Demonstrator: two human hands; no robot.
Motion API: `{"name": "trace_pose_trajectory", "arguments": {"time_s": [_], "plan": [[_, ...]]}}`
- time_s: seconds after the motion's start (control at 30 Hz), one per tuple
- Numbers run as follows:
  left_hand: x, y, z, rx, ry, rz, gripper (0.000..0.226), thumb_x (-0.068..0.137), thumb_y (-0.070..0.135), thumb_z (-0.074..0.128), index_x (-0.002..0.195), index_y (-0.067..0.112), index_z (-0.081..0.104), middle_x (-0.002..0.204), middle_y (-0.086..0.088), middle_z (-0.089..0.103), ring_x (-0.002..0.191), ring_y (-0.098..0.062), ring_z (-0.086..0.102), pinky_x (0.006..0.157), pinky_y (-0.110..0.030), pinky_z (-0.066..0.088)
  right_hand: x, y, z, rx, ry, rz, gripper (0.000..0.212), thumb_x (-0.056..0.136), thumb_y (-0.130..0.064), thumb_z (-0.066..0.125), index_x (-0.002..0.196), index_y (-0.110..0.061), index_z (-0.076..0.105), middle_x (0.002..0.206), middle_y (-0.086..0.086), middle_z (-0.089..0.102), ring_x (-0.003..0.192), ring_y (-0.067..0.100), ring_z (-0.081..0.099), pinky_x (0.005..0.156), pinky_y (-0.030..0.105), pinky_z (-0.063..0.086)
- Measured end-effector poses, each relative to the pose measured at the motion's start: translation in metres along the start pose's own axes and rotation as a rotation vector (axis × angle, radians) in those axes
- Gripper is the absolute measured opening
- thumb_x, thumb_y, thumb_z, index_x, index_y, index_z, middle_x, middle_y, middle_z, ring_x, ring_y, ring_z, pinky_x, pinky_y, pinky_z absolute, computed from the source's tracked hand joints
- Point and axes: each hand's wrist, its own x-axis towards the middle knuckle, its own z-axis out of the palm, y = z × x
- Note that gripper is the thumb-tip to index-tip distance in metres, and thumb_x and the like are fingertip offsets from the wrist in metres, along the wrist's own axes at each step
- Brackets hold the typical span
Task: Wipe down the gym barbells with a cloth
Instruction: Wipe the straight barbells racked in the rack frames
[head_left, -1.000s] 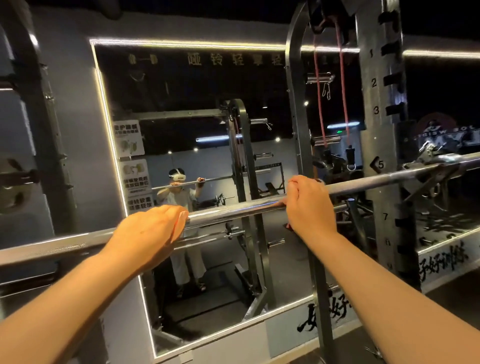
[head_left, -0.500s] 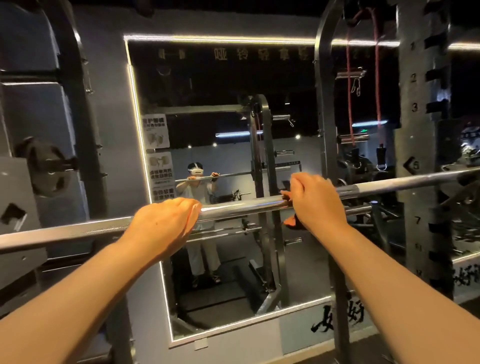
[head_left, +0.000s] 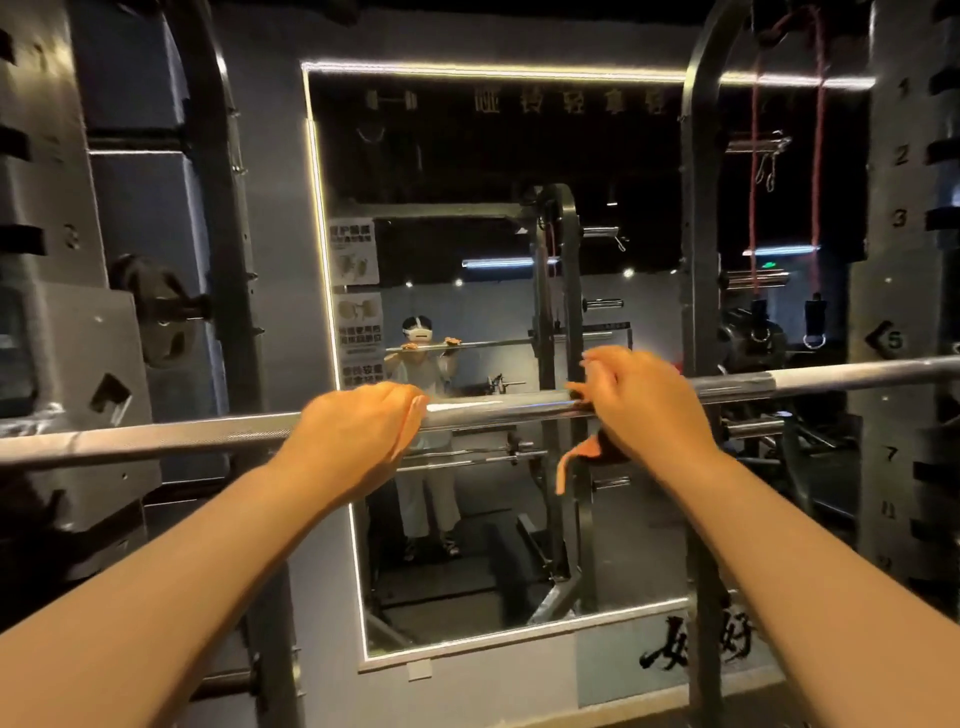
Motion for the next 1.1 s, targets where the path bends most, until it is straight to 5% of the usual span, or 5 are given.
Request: {"name": "trace_pose_trajectory", "arguments": {"time_s": [0.13,0.43,0.67,0.8,1.1], "plan": [[-0.008,-0.008,-0.002,0.017,-0.003,-0.078,0.025,0.108,0.037,0.032,0.108,0.026,0.054,0.089,0.007,0.053,0.077,-0.015,0.055,0.076,-0.035,0.056,0.0,-0.014,0.009,-0.147,0.085,0.124,0.038,0.104,-0.03,0.029,0.102,-0.011,0.062,0.094,0.005,0.063,0.087,0.029,0.056,0.073,0.038,0.039],[-0.01,-0.018,0.0,-0.018,-0.031,-0.074,0.03,0.107,0.04,0.028,0.108,0.024,0.053,0.095,0.005,0.06,0.082,-0.017,0.063,0.077,-0.038,0.058,-0.02,-0.106,0.035,0.234,-0.2,-0.322,0.024,0.106,-0.032,0.05,0.125,-0.024,0.063,0.117,-0.005,0.067,0.107,0.012,0.062,0.093,0.035,0.054],[-0.038,-0.055,-0.005,0.028,-0.018,-0.073,0.028,0.107,0.037,0.034,0.119,0.023,0.055,0.104,0.002,0.063,0.091,-0.018,0.064,0.08,-0.035,0.057,-0.02,-0.054,0.043,0.043,0.163,0.022,0.033,0.106,-0.032,0.039,0.119,-0.014,0.063,0.113,0.003,0.069,0.111,0.026,0.061,0.11,0.052,0.042],[-0.033,-0.055,0.003,-0.023,-0.008,-0.13,0.037,0.108,0.041,0.022,0.1,0.025,0.054,0.084,0.008,0.052,0.08,-0.02,0.061,0.076,-0.04,0.056,-0.024,-0.119,0.064,-0.035,0.109,-0.069,0.022,0.103,-0.019,0.043,0.101,-0.009,0.063,0.093,0.008,0.063,0.086,0.03,0.06,0.081,0.046,0.05],[-0.044,-0.084,-0.002,-0.032,-0.084,-0.077,0.015,0.108,0.037,0.034,0.106,0.027,0.046,0.094,0.005,0.056,0.082,-0.014,0.058,0.08,-0.033,0.056,-0.026,-0.113,0.057,0.101,0.009,-0.289,0.03,0.105,-0.037,0.05,0.13,-0.029,0.064,0.125,-0.009,0.067,0.119,0.013,0.059,0.114,0.046,0.038]]}}
